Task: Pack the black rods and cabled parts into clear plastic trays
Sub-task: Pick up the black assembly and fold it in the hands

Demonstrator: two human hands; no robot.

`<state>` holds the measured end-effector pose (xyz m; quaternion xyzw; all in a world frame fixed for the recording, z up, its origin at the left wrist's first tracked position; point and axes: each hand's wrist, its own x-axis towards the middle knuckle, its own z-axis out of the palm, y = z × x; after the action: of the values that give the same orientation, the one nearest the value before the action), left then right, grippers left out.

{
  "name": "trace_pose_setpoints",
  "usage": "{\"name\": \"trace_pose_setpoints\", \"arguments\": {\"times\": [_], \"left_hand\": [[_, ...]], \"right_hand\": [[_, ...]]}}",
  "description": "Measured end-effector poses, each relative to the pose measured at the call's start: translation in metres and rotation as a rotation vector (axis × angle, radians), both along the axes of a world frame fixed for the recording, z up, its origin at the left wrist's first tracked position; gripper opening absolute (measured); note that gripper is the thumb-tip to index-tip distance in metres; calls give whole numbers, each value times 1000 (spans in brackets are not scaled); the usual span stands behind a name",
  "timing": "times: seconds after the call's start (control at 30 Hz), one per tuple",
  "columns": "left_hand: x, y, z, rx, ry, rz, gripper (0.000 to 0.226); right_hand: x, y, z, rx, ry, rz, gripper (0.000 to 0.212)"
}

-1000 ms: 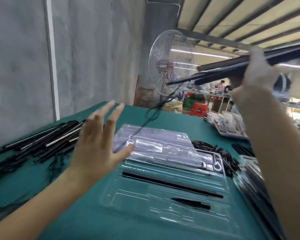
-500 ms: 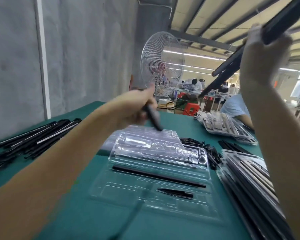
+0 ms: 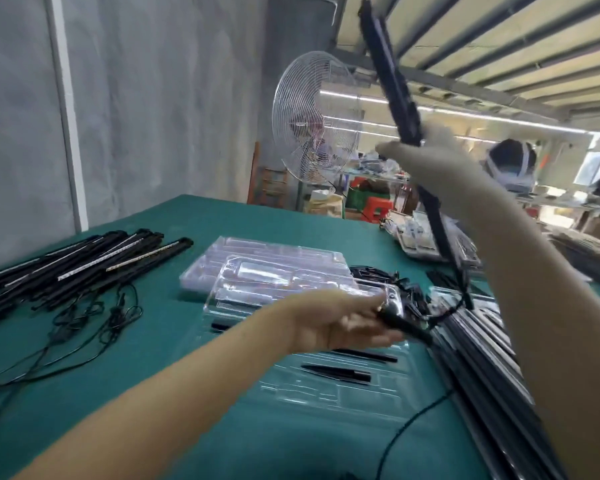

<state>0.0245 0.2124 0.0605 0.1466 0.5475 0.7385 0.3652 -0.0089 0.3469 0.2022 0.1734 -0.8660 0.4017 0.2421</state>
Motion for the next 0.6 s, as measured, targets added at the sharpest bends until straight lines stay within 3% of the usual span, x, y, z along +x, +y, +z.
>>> {"name": "trace_pose_setpoints", "arguments": {"times": [0.07,0.17,0.23,0.27,0.33,0.4,0.5,0.6], "left_hand": [[-8,-11,-18,-268,34,-28,50],[-22,-38,-27,-945,280,-216,79],[-31,-58,-21,-1287,371,-220,81],[-33,-68,-15,-1362,427,-155,77],[-41,-89,-3,-1216,472,117,71],[-43,-112,11,-790,436,392,63],[-37,-139,25,-334,441,535,69],[-40,-149,20,-80,376,674,74]], "right_hand": [[-8,-3,-21,6,-63,42,14],[-17,-12,-41,61,-139,126,14],[-24,-20,-49,117,-280,146,10],[-26,-23,-51,155,-337,121,11],[-29,-28,-58,238,-403,116,17],[-30,-30,-66,327,-414,218,18],[-28,-32,-72,459,-366,297,30],[-29,-36,-73,424,-397,376,32]]}}
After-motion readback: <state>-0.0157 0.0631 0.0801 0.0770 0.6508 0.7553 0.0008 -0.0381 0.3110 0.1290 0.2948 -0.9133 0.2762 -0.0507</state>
